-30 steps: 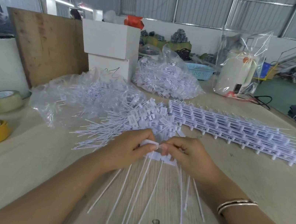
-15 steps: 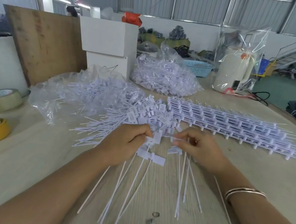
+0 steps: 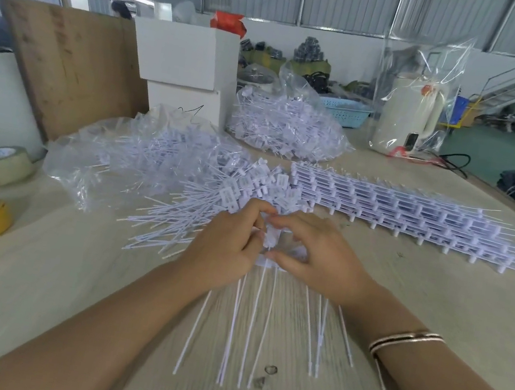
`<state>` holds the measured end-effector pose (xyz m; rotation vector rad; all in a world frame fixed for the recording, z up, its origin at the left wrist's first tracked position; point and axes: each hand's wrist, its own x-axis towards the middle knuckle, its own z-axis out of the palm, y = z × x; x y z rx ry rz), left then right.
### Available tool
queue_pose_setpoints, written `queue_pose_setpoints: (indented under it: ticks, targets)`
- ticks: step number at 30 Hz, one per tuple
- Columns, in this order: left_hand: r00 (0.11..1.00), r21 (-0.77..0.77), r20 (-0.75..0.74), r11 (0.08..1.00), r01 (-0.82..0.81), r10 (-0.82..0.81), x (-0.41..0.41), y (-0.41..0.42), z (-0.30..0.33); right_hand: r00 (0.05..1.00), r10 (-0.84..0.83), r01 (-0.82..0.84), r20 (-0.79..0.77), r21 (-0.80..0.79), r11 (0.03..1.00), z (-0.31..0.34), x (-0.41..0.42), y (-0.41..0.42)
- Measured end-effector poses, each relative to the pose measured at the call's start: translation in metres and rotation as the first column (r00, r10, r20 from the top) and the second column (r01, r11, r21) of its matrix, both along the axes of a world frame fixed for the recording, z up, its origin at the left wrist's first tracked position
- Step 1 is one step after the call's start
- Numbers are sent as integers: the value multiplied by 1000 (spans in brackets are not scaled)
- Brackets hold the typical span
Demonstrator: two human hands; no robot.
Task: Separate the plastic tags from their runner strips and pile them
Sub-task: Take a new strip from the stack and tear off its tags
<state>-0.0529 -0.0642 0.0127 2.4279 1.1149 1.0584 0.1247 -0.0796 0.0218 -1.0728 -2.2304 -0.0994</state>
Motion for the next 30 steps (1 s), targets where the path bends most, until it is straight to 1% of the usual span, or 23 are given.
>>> queue_pose_setpoints:
  ticks: [3,7,12,14,17,19,22,24,26,28,30]
  targets:
    - [997,-60,81,998,6,-1,5,-1,-2,1000,-19,19,-4,18,1000,-2,-6,-1]
    - [969,-153,246,986,64,-25,11,-3,-2,996,0,-2,-94,-17,1000,-2,-5,-4]
    - [953,-194,301,977,82,-20,5,5,0,974,-10,4,-228,-29,1000,-1,0,-2]
    - [958,-180,287,981,67,-13,3,6,1,963,-5,-8,-271,-44,999,-1,1,-2]
    - [983,-94,181,995,25,-8,2,7,1,934,12,-38,-357,-67,997,-1,2,-2]
    - [992,-121,129,993,-1,16,-1,8,2,917,30,-76,-398,-102,992,-1,2,-2]
    - [990,-198,135,980,-6,34,-4,6,4,905,28,-113,-425,-176,978,-3,0,-1]
    - [987,-230,162,973,24,14,-3,4,5,910,5,-90,-414,-186,978,-4,0,0]
    - [986,-221,164,974,52,-16,-3,3,6,925,-15,-42,-380,-141,989,-5,2,2]
    - [989,-201,135,976,80,-53,-4,4,6,934,-10,-34,-356,-115,993,-4,5,3]
    - [991,-185,97,977,105,-88,-5,4,7,940,9,-55,-340,-125,991,-4,6,3]
